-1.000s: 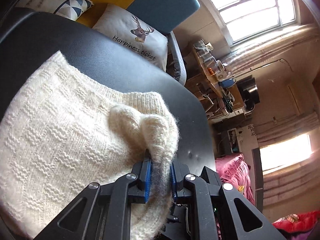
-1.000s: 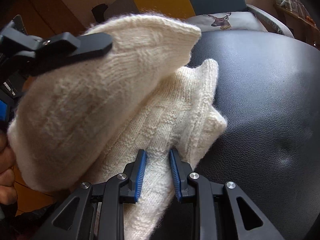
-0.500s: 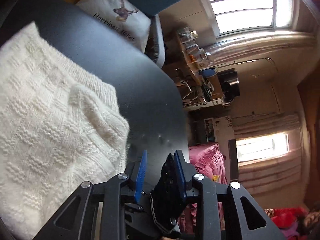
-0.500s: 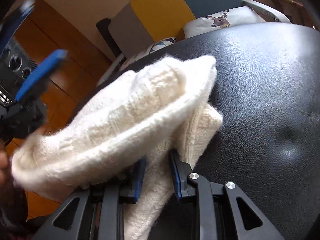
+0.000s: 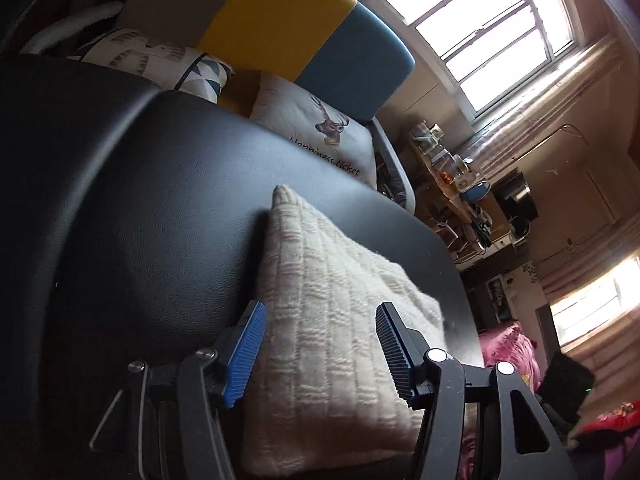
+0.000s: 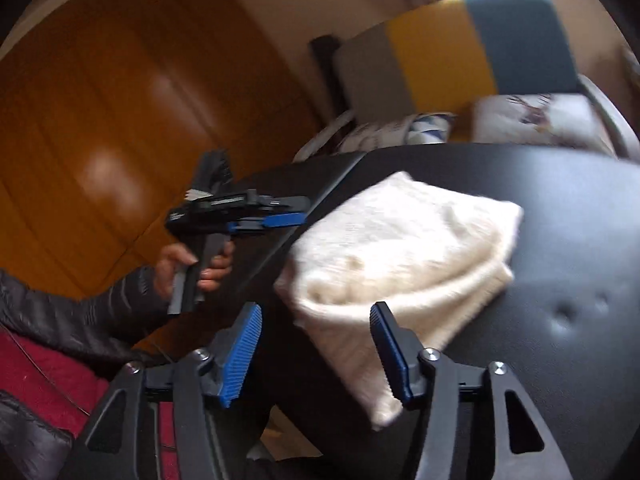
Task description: Fold clothes
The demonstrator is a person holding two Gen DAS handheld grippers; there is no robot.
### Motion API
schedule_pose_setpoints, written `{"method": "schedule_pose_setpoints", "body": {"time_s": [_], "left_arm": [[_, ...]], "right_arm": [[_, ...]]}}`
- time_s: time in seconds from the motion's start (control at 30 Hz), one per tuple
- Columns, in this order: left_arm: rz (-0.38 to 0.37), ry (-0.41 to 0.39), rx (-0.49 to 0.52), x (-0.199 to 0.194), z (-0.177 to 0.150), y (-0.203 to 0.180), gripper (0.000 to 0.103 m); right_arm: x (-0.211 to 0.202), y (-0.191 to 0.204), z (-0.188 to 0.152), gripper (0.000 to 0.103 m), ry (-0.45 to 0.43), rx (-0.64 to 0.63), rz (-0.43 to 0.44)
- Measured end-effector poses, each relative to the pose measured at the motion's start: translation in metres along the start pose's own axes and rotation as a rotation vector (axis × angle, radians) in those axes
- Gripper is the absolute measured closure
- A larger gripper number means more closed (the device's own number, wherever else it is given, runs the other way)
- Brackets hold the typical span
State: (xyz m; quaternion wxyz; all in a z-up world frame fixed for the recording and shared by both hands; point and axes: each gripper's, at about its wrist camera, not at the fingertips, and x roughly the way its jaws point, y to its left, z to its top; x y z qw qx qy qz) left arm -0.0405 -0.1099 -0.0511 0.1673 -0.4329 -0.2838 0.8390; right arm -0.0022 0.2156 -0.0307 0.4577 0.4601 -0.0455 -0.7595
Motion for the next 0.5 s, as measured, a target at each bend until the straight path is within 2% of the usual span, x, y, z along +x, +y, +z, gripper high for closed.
{"method": "schedule_pose_setpoints", "body": {"time_s": [0.17,0.27,0.33,0.37,0.43,0.47,0.5], "left_arm": [[-0.086,0.03,0.026,0.018,-0.012,-0.009,0.046],[-0.151,0.024,0.102,0.025,-0.005,-0.028,0.044],[-0.156,0.048,0.161,0.037,-0.003,-0.039,0.044],[-0.145,0.066,0.193,0.043,-0.005,-0.043,0.044],[-0.132,0.104,0.253,0.052,-0.012,-0.046,0.044],[-0.14,0.119,0.281,0.054,-0.016,-0.047,0.044],[-0.147,0.133,0.311,0.055,-0.021,-0.048,0.044]], "right_arm": [[0.041,0.041,0.028,0.043,0.192,-0.095,0.048],[0.063,0.024,0.016,0.043,0.249,0.011,0.158],[0.067,0.006,0.001,0.043,0.238,0.08,0.176],[0.064,-0.006,-0.011,0.047,0.225,0.131,0.188],[0.054,-0.025,-0.038,0.062,0.183,0.21,0.22],[0.049,-0.031,-0.047,0.078,0.161,0.234,0.222],[0.046,-0.036,-0.055,0.087,0.145,0.262,0.224]]}}
